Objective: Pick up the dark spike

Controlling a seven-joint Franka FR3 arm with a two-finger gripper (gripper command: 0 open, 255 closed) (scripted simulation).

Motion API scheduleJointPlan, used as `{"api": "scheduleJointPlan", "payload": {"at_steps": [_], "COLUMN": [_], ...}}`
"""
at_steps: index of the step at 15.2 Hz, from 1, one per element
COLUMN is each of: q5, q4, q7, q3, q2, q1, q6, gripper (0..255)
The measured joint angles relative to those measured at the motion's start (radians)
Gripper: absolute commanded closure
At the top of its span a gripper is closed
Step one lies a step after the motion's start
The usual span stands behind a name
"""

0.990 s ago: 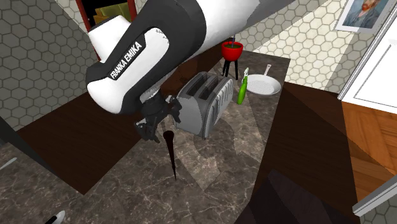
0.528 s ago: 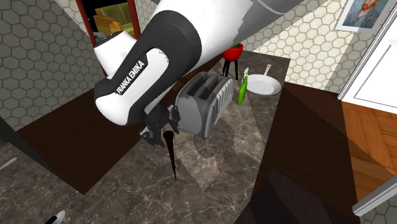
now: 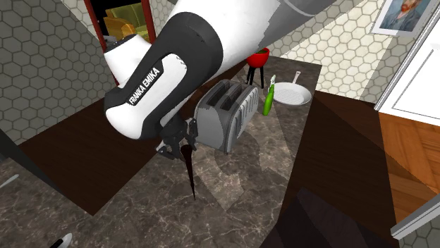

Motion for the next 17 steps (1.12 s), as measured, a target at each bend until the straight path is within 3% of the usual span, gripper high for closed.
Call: {"api": "scheduleJointPlan", "payload": {"at_steps": [17], "q5": [0.034], "q4": [0.068], "q7": [-0.048], "q3": [0.008], "q2": [-0.104], "q1": [-0.001], "q6": [-0.168], "gripper": [255]}}
